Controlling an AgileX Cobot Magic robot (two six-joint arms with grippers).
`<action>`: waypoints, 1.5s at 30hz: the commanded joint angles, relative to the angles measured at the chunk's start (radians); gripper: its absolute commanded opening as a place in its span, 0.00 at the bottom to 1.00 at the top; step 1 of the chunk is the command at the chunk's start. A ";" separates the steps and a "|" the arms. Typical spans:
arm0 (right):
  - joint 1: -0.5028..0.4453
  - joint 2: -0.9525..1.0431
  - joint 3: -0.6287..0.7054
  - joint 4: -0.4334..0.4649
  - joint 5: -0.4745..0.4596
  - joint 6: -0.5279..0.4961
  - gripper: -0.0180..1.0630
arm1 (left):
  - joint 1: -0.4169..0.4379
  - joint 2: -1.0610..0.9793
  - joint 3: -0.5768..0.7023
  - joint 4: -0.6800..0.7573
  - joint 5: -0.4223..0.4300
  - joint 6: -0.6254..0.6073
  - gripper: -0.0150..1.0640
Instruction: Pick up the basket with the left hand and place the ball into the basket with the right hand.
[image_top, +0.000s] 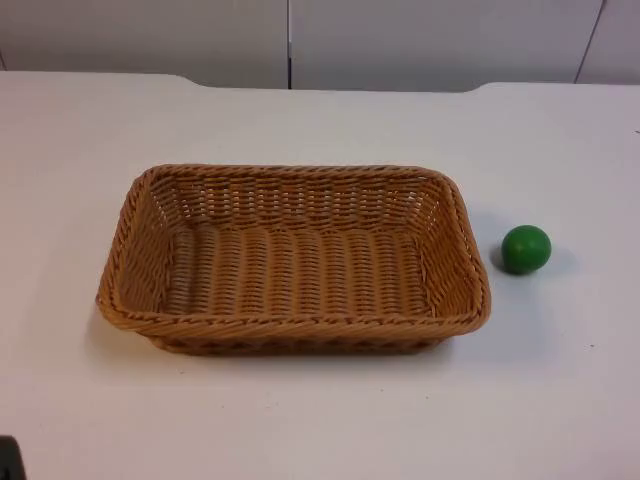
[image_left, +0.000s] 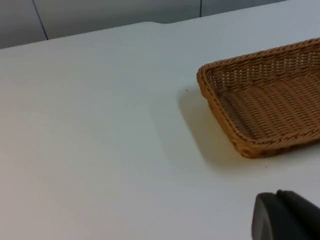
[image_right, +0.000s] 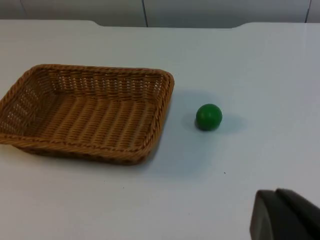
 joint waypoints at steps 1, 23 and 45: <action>0.002 -0.005 0.005 0.003 -0.008 0.002 0.01 | -0.004 -0.004 0.000 -0.008 -0.006 0.000 0.01; 0.002 -0.005 0.005 0.003 -0.008 0.002 0.01 | -0.005 1.216 -0.331 -0.493 0.054 0.246 0.01; 0.002 -0.005 0.005 0.003 -0.008 0.002 0.01 | -0.027 1.707 -0.561 -0.548 -0.259 0.281 0.58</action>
